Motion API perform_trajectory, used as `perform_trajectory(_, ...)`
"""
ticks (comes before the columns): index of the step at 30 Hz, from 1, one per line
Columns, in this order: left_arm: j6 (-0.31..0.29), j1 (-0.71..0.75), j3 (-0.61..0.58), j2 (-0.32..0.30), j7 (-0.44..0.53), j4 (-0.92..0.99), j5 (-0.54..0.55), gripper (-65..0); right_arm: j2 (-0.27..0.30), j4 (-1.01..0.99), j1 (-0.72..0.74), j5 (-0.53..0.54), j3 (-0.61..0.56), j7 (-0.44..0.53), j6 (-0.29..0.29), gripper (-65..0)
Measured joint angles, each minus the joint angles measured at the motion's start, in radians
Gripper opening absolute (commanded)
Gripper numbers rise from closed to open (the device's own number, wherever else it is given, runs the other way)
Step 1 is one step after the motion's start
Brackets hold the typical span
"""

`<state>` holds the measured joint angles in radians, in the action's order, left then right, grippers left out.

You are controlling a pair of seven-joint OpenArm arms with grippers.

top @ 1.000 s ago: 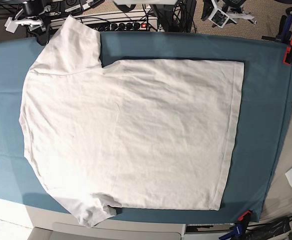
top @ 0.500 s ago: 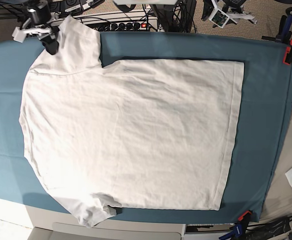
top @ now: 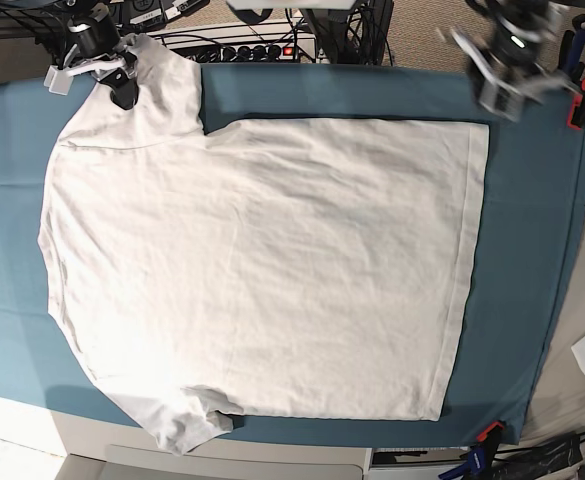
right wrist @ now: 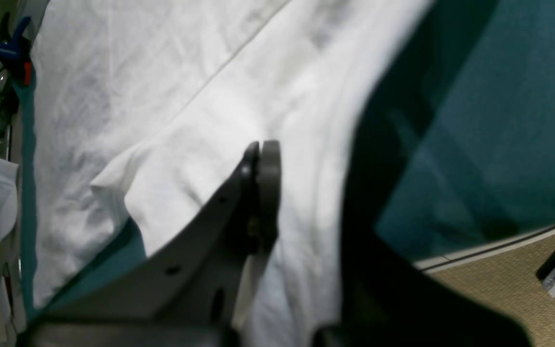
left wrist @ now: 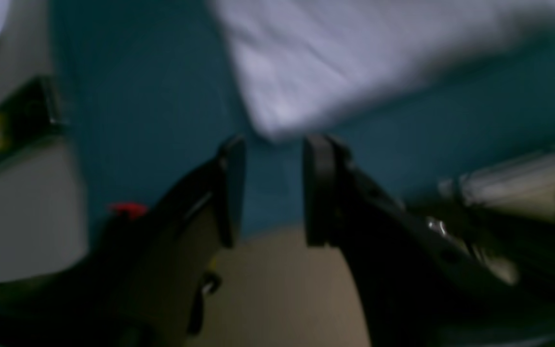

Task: Fold the T-shirt properly
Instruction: 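Move the left gripper to the hem corner and grasp it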

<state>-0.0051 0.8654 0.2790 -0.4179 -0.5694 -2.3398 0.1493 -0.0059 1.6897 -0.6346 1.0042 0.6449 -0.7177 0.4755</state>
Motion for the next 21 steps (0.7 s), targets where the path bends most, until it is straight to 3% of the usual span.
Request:
perform_trajectory(4,-0.024,-0.098,0.171,0.003,-0.011,0.124,0.261,-43.9,0.000,0.000,-0.001,0.002,0.000,-0.002,0.004,-65.0)
perform_trajectory(9,-0.313,-0.216,0.301,0.002,-0.158,0.365,0.694,-43.9,0.000,0.000,-0.003,0.002,0.000,-0.003,0.003,-65.0)
perform_trajectory(12,-0.436,-0.237,0.303,-0.001,-0.222,0.429,0.856,-43.9,0.000,0.000,-0.002,0.002,0.000,-0.003,0.003,-65.0)
perform_trajectory(17,-0.441,-0.221,0.211,0.002,-0.240,0.443,0.853,-42.6,0.000,0.000,-0.003,0.002,0.000,-0.003,0.004,-65.0)
perform_trajectory(21,-0.341,-0.226,0.116,0.005,-0.197,0.444,0.716,-35.7,0.000,0.000,-0.002,0.002,0.000,-0.003,0.003,-65.0)
